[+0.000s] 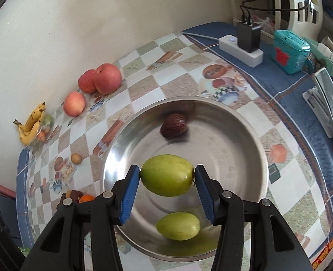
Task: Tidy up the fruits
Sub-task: 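Carry the orange and pear into the steel bowl and open both tools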
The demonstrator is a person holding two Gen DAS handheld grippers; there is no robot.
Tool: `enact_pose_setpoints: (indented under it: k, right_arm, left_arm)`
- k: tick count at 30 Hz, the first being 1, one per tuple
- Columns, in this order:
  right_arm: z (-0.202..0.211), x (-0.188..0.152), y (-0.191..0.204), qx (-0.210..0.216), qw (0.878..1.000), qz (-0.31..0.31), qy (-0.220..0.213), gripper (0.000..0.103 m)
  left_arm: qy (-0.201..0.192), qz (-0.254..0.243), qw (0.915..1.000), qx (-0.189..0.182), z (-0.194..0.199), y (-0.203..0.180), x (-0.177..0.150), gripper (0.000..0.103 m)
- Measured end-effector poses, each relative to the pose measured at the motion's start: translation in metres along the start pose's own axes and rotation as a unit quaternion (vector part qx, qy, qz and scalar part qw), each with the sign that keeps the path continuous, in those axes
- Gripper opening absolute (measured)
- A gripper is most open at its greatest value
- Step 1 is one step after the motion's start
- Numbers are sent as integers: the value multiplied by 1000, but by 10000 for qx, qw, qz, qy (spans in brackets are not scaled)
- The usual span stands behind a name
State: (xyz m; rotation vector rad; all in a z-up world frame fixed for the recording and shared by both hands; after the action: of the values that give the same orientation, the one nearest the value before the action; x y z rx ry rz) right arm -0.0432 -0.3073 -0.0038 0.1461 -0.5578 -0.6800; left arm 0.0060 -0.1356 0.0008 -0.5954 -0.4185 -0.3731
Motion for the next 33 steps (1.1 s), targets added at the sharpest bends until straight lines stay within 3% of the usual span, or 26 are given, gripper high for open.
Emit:
enact_pose_setpoints:
  k: [6,15,17,21,26,28,31,33]
  right_arm:
    - [-2,0,-2,-58,10000,-2,38,53]
    - [-5,-2,5,-86,9998,157,95,53]
    - [-5,-2,6,-101,9997,191,107,53]
    - [-10,-4,11,-92,9993,295,198,53]
    - [-13,-8,22,-114,9982,523,275,53]
    - [-15,-10,29,-92,9975,635,304,53]
    - [-17,-14,41,-27,9960,827,349,53]
    - [-19,-18,52,77,9946,955,393,55]
  left_arm:
    - [118,-214,9997,-32,-5,-9,-3,41]
    - [176,160,9997,90,-4,7,-1,51]
    - [248,312,9987,307,-4,16,0,62]
    - [327,652,9942,789,-1,41,2,66]
    - [459,1188,9794,1565,11,87,3,72]
    - [411,1419,9753,1642,20,105,4,76]
    - [181,1514,9663,2073,39,125,8,103]
    - [21,1552,9585,2391,53,138,9,103]
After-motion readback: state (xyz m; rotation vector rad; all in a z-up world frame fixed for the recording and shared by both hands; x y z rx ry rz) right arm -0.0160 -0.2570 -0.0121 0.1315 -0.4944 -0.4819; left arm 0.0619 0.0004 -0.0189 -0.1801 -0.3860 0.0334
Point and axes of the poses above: each gripper's, at about its wrist camera, not at the fingertips, and z roughly against the way its jaws point, y to its left, x to its top, the point moved 2 cm from there along -z, roughly the way its jaws point, and after that the axes turned 2 degrees about z, right-handed, at the moved point
